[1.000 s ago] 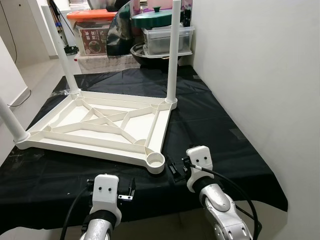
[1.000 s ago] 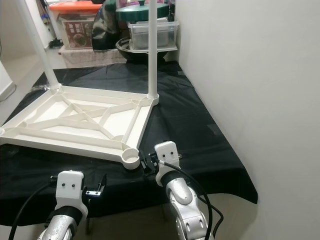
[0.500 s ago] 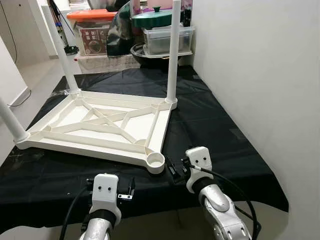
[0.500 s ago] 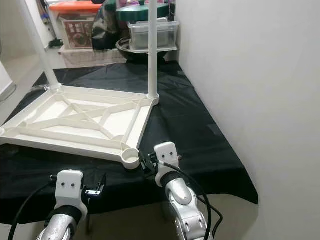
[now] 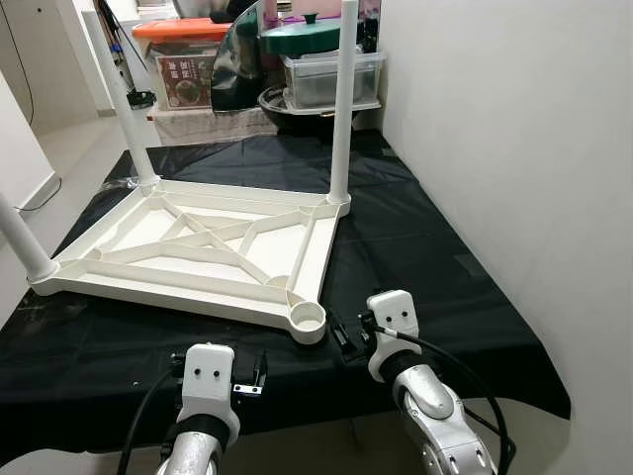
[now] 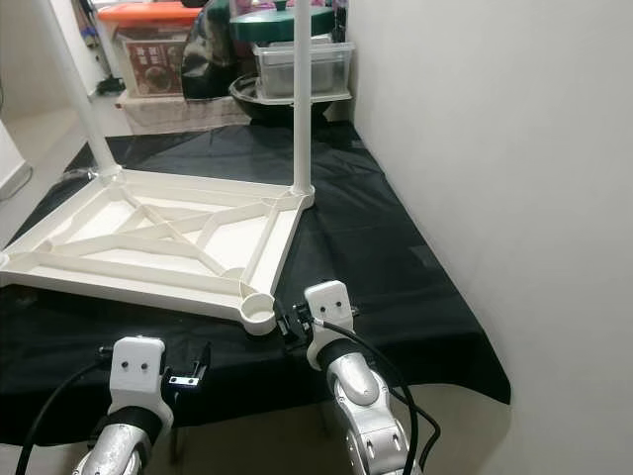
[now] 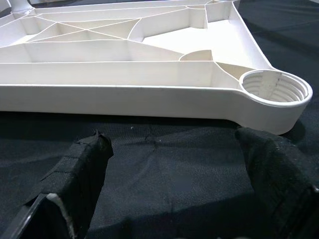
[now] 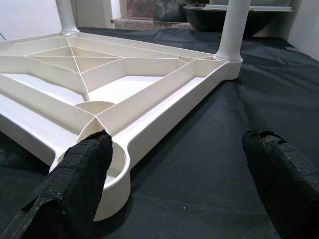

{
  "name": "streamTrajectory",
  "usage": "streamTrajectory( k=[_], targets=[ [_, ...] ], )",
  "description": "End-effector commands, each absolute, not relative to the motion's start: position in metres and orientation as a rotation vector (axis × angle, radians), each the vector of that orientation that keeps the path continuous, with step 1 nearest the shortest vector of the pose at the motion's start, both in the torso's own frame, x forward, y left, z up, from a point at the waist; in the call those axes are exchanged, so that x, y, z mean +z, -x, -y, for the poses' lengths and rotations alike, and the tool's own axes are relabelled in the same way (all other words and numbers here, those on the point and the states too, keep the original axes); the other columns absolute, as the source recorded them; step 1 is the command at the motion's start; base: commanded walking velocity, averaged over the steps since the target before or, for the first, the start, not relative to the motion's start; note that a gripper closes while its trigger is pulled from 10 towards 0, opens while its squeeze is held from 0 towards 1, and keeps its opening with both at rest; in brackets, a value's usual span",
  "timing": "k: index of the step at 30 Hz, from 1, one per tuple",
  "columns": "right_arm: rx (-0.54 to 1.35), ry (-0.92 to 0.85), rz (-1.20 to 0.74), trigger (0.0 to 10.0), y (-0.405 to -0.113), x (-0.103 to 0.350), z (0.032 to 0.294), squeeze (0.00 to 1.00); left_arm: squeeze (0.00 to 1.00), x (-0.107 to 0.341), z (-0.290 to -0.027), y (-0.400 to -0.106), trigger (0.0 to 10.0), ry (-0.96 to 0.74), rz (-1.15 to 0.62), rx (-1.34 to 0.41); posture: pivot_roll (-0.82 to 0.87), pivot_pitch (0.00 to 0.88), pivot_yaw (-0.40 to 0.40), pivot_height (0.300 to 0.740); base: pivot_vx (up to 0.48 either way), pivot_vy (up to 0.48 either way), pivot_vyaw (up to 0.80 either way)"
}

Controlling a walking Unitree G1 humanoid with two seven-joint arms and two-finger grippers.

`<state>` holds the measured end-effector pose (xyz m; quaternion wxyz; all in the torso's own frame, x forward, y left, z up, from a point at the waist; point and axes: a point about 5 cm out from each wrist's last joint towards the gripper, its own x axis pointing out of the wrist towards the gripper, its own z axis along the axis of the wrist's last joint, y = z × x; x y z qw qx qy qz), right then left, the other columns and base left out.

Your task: Building children table

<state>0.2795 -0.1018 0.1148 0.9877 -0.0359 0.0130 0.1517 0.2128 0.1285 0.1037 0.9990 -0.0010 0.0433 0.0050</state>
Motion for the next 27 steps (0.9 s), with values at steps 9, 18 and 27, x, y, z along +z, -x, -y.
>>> streamTrajectory(
  k=[9,18,27],
  targets=[
    [0.309,0.065,-0.041,10.0,-0.2808,0.1127,0.0973,0.00,0.00,0.1010,-0.1312,-0.2132,10.0,-0.003,-0.107,0.013,0.00,0.000,0.029,0.740,0.000,0.000,0.00],
    [0.310,0.066,-0.039,10.0,-0.2801,0.1129,0.0975,0.00,0.00,0.1007,-0.1308,-0.2125,10.0,-0.005,-0.107,0.012,0.00,0.000,0.030,0.740,0.000,0.000,0.00],
    [0.314,0.068,-0.041,10.0,-0.2791,0.1115,0.0976,0.00,0.00,0.0995,-0.1299,-0.2114,10.0,-0.006,-0.109,0.013,0.00,0.000,0.028,0.740,0.000,0.000,0.00]
  ],
)
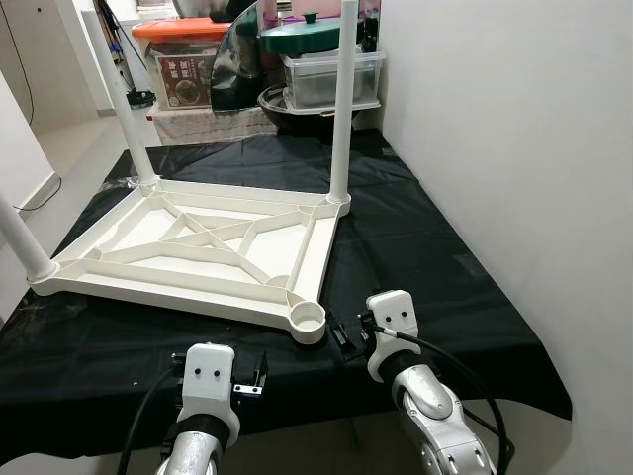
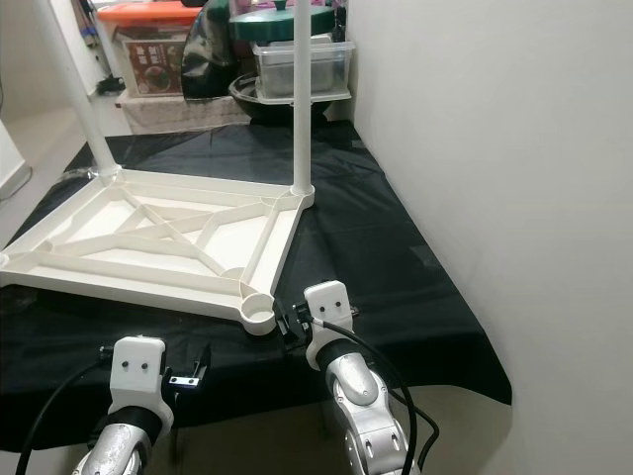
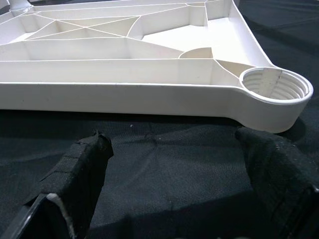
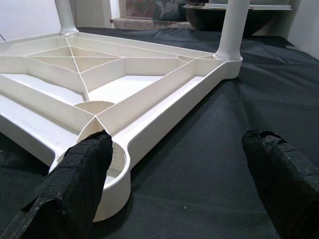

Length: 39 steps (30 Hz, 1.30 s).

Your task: Building children table

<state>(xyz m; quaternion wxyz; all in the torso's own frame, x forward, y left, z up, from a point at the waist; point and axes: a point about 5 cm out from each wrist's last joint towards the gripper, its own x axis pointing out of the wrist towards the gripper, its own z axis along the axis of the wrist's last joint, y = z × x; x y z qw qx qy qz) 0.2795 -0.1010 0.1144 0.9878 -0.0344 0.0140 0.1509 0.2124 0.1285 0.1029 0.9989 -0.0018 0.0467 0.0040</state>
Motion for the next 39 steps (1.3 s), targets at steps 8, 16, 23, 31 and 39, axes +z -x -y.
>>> streamTrajectory(
  k=[8,16,23,31,39],
  targets=[
    [0.318,0.071,-0.046,10.0,-0.278,0.111,0.097,0.00,0.00,0.099,-0.130,-0.211,10.0,-0.008,-0.111,0.014,0.00,0.000,0.026,0.740,0.000,0.000,0.00],
    [0.315,0.061,-0.017,10.0,-0.278,0.115,0.097,0.00,0.00,0.101,-0.130,-0.211,10.0,-0.012,-0.095,0.018,0.00,0.000,0.030,0.740,0.000,0.000,0.00],
    [0.326,0.045,0.040,10.0,-0.275,0.122,0.096,0.00,0.00,0.106,-0.132,-0.210,10.0,-0.015,-0.062,0.030,0.00,0.000,0.033,0.740,0.000,0.000,0.00],
    [0.330,0.045,0.020,10.0,-0.276,0.120,0.096,0.00,0.00,0.108,-0.130,-0.209,10.0,-0.014,-0.049,0.023,0.00,0.000,0.031,0.740,-0.113,0.000,0.00],
    [0.330,0.046,0.020,10.0,-0.276,0.119,0.096,0.00,0.00,0.108,-0.130,-0.209,10.0,-0.012,-0.047,0.024,0.00,0.000,0.029,0.740,-0.312,0.000,0.00]
  ],
)
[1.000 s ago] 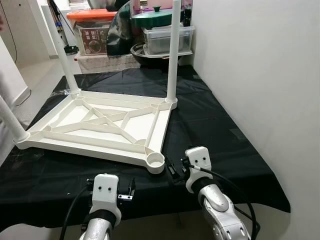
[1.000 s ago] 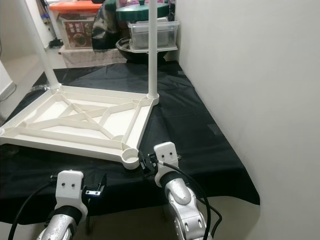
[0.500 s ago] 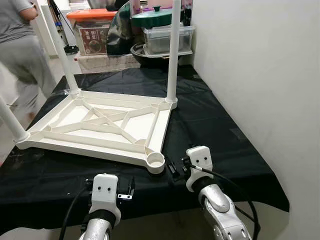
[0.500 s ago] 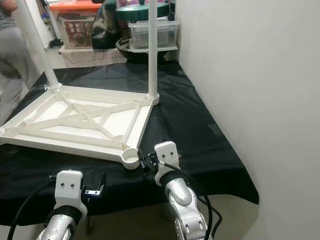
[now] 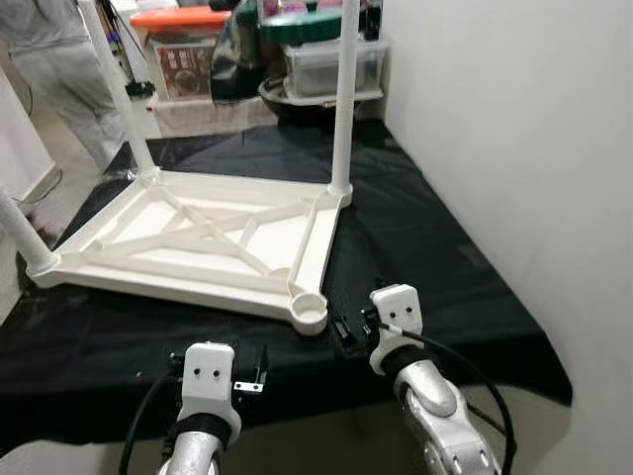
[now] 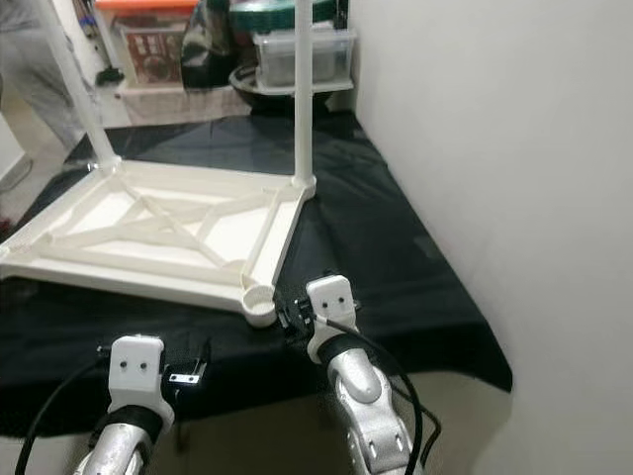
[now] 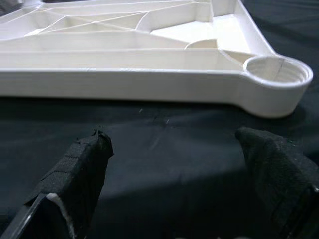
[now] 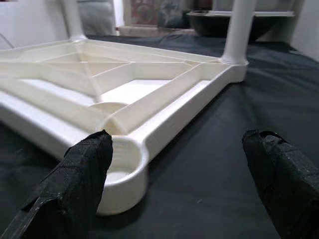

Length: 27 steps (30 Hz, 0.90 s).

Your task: Building children table

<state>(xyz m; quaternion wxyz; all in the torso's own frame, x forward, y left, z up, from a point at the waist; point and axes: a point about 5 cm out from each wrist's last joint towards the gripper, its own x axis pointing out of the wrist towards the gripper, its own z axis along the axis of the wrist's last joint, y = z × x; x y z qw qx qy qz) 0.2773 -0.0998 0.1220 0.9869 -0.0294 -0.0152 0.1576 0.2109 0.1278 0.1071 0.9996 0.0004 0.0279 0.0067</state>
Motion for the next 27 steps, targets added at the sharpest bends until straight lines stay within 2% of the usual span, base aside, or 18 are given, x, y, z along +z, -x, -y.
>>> streamTrajectory(
  k=[1,27],
  targets=[
    [0.330,0.046,0.020,10.0,-0.2756,0.1190,0.0959,0.00,0.00,0.1080,-0.1302,-0.2086,10.0,-0.012,-0.046,0.025,0.00,0.000,0.029,0.740,-0.315,0.000,0.00],
    [0.332,0.054,-0.005,10.0,-0.2772,0.1165,0.0949,0.00,0.00,0.1080,-0.1310,-0.2093,10.0,-0.011,-0.052,0.026,0.02,0.000,0.029,0.740,-0.275,0.000,0.00]
  ],
)
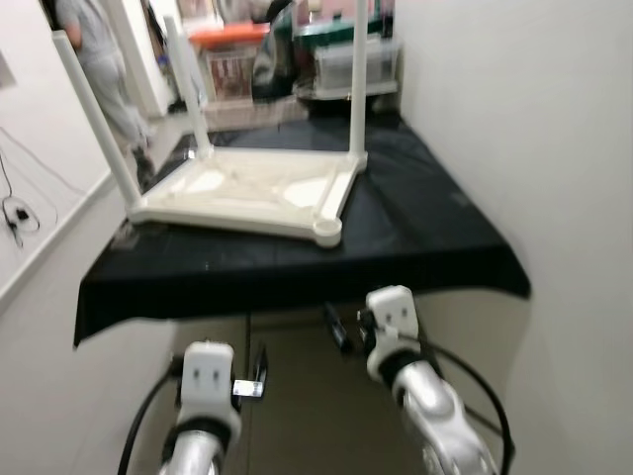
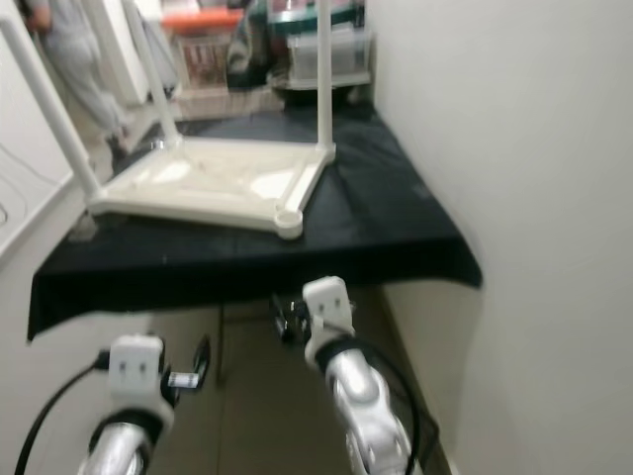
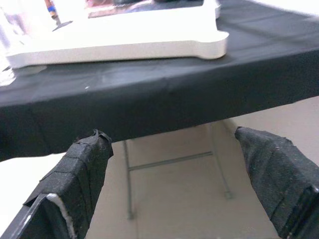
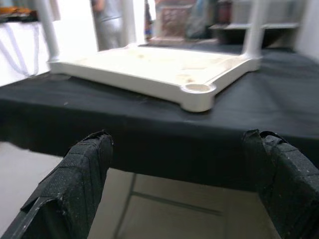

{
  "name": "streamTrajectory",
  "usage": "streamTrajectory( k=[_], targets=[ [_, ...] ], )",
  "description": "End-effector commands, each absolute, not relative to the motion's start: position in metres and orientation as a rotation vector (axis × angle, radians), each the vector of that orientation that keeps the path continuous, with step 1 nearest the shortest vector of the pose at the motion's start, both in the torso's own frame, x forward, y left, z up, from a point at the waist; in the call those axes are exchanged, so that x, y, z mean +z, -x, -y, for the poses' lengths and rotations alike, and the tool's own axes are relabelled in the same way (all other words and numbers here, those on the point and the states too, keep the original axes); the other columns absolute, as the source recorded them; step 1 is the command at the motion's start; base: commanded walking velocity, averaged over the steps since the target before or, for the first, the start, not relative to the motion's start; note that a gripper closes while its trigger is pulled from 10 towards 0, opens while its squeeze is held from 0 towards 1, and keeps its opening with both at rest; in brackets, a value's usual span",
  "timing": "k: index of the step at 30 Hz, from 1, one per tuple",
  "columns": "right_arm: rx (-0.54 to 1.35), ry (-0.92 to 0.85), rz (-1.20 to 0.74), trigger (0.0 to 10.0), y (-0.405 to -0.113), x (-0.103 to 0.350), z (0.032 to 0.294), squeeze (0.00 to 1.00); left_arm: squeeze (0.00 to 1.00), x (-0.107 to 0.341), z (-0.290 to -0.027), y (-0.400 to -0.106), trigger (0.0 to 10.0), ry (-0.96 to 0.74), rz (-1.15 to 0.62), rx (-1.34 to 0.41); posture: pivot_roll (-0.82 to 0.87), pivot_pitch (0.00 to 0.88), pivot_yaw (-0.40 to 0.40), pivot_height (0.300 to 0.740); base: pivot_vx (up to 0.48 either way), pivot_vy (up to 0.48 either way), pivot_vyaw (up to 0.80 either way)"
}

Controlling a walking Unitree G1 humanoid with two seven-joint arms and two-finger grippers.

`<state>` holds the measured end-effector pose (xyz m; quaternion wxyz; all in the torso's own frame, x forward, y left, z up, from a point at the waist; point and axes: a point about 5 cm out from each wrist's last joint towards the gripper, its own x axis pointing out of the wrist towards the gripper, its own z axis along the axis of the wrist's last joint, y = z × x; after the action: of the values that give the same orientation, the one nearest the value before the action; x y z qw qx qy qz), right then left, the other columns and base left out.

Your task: Building children table

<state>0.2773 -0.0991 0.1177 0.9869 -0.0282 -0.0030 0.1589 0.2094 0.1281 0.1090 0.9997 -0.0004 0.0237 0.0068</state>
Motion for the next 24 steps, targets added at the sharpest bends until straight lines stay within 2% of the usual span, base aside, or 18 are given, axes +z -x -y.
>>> streamTrajectory(
  k=[1,12,24],
  targets=[
    [0.332,0.054,-0.005,10.0,-0.2772,0.1165,0.0949,0.00,0.00,0.1080,-0.1310,-0.2093,10.0,-0.011,-0.052,0.026,0.02,0.000,0.029,0.740,-0.247,0.000,0.00],
    [0.332,0.054,-0.010,10.0,-0.2766,0.1159,0.0944,0.00,0.00,0.1073,-0.1313,-0.2086,10.0,-0.015,-0.059,0.027,0.02,0.000,0.032,0.740,-0.245,0.000,0.00],
    [0.335,0.055,-0.010,10.0,-0.2773,0.1163,0.0935,0.00,0.00,0.1065,-0.1324,-0.2099,10.0,-0.023,-0.066,0.032,0.03,0.000,0.029,0.740,0.000,0.000,0.00]
  ],
)
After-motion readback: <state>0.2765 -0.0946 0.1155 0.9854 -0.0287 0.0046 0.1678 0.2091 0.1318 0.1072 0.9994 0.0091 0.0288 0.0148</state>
